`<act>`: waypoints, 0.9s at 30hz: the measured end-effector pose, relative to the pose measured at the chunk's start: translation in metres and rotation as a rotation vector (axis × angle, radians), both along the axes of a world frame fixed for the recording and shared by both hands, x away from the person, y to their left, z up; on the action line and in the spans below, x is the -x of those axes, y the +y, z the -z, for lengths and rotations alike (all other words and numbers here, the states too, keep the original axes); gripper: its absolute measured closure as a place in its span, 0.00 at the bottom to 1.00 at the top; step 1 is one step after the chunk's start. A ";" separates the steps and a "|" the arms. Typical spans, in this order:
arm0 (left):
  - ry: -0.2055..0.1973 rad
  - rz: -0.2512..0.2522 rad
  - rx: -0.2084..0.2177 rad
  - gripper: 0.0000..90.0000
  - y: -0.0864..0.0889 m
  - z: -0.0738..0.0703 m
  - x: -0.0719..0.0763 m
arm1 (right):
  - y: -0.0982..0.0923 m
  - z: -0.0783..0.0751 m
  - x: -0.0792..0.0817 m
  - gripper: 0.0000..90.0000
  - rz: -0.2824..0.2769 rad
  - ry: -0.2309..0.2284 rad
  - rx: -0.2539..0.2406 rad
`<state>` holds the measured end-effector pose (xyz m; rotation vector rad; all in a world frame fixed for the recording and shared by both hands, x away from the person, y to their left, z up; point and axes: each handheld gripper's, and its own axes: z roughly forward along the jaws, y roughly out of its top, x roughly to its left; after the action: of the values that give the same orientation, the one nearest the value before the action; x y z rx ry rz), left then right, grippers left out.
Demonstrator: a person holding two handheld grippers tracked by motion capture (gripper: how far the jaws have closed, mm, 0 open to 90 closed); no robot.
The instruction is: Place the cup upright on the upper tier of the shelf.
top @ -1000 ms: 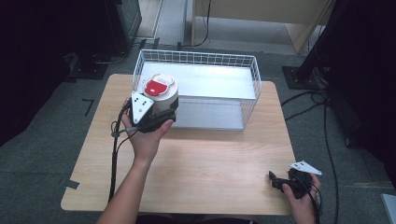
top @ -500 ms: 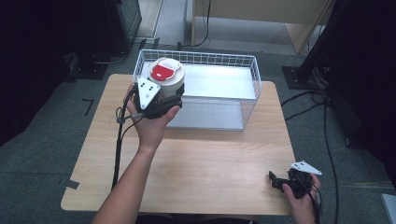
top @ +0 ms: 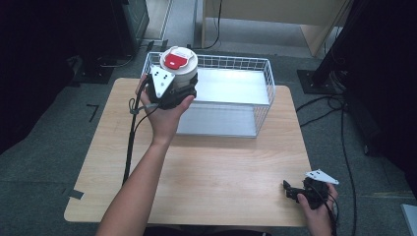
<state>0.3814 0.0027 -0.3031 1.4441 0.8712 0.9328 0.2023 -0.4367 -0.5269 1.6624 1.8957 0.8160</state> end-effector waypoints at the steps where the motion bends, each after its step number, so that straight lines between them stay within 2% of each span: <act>1: -0.003 -0.002 -0.002 0.13 0.000 0.001 -0.003 | 0.000 0.000 0.000 0.00 0.000 0.000 0.000; 14: 0.019 -0.027 -0.009 0.13 -0.013 0.012 -0.037 | 0.000 0.000 0.000 0.00 0.000 0.000 0.000; 22: 0.027 -0.037 -0.009 0.13 -0.019 0.010 -0.054 | 0.000 0.000 0.000 0.00 0.000 0.002 -0.002; 27: 0.032 -0.044 -0.022 0.13 -0.021 0.011 -0.060 | 0.000 0.000 0.000 0.00 0.000 0.001 -0.003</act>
<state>0.4417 -0.0185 -0.3140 1.4675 0.9222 0.9574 0.2022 -0.4366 -0.5268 1.6655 1.8959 0.8178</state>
